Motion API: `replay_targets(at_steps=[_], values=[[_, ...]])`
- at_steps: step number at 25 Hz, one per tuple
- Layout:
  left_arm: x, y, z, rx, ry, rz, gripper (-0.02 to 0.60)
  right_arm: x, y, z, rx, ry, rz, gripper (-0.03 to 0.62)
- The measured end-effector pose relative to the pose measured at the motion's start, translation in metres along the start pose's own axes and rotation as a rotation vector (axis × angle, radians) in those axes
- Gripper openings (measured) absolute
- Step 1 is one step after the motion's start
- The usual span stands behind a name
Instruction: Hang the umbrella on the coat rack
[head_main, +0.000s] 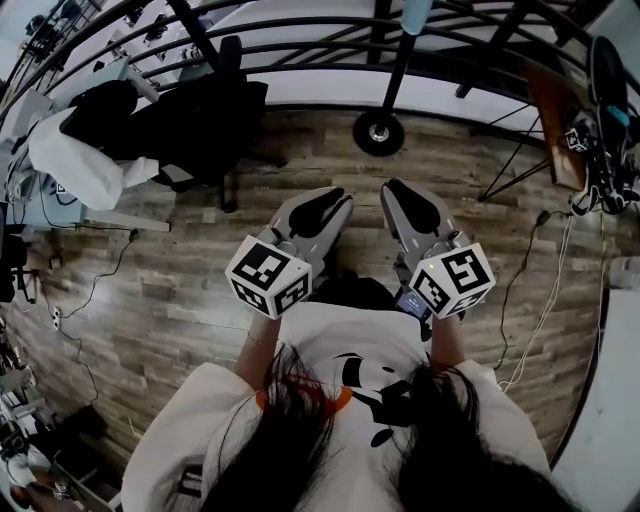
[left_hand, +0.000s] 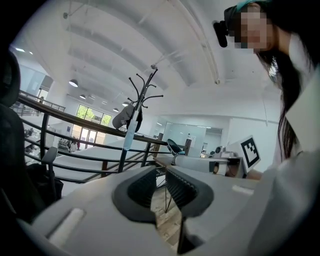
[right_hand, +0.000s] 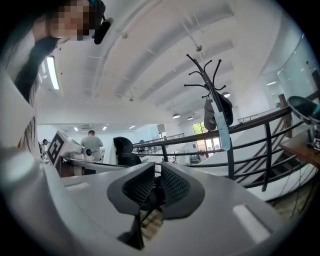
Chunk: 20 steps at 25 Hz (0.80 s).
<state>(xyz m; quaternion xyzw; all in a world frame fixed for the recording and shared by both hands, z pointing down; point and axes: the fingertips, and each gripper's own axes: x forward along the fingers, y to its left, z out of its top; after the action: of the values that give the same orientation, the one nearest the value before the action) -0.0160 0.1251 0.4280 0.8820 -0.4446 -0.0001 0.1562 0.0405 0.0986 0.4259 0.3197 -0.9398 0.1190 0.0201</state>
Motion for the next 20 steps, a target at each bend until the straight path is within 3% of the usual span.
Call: replay_targets(at_steps=[13,20], values=[[-0.054,0.0,-0.01,0.003,-0.013,0.097,0.048,0.009,0.053,-0.017,-0.041,0.057,0.113,0.052],[-0.065,0.004,-0.009,-0.002,-0.026,0.136,0.048,0.014,0.057,-0.02,-0.046,0.07,0.139,0.051]])
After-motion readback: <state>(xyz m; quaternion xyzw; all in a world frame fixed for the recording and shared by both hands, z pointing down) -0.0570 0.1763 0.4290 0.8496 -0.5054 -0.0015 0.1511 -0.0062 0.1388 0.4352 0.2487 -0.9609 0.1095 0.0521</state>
